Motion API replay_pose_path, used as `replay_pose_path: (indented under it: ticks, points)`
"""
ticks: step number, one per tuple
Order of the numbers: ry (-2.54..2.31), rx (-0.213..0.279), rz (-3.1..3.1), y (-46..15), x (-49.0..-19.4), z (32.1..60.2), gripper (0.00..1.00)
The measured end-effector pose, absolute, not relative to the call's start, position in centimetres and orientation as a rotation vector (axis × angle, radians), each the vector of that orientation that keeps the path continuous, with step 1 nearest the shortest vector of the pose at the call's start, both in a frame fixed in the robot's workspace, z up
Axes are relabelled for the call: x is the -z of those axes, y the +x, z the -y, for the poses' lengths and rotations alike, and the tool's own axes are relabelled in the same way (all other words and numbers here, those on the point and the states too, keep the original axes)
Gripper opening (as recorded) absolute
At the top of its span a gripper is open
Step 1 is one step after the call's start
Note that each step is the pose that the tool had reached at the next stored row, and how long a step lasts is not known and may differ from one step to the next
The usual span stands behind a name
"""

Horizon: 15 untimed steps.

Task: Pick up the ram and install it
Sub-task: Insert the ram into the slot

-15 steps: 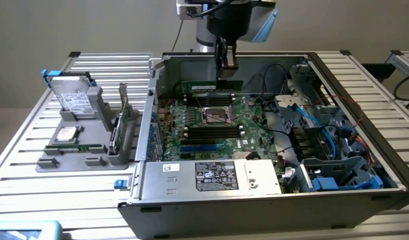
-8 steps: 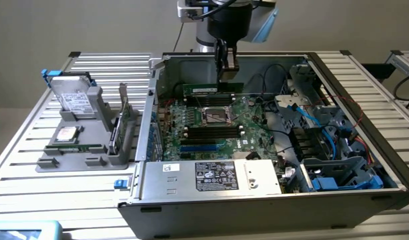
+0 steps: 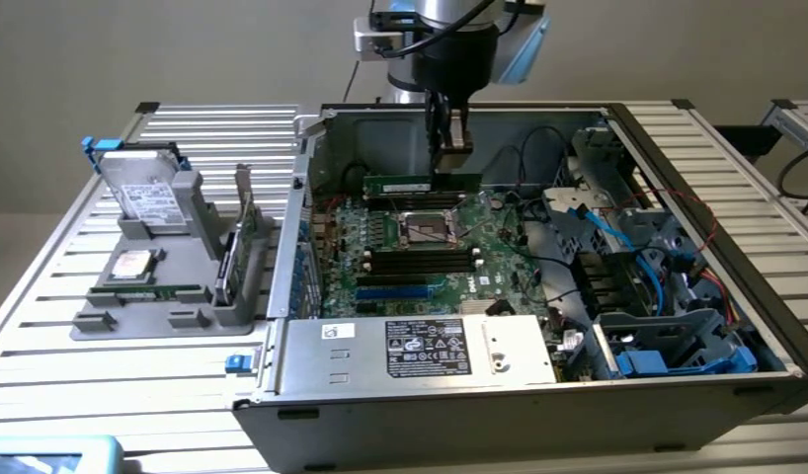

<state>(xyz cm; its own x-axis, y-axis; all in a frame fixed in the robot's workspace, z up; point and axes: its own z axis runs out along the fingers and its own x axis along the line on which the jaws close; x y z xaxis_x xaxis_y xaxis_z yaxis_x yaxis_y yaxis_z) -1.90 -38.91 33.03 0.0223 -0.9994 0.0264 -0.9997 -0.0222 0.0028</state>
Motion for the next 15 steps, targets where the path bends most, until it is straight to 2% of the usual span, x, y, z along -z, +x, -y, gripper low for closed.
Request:
replay_pose_path:
  ticks: [15]
  points:
    - [2.231, -0.029, 2.181, -1.6, -30.5, 39.4, 0.13]
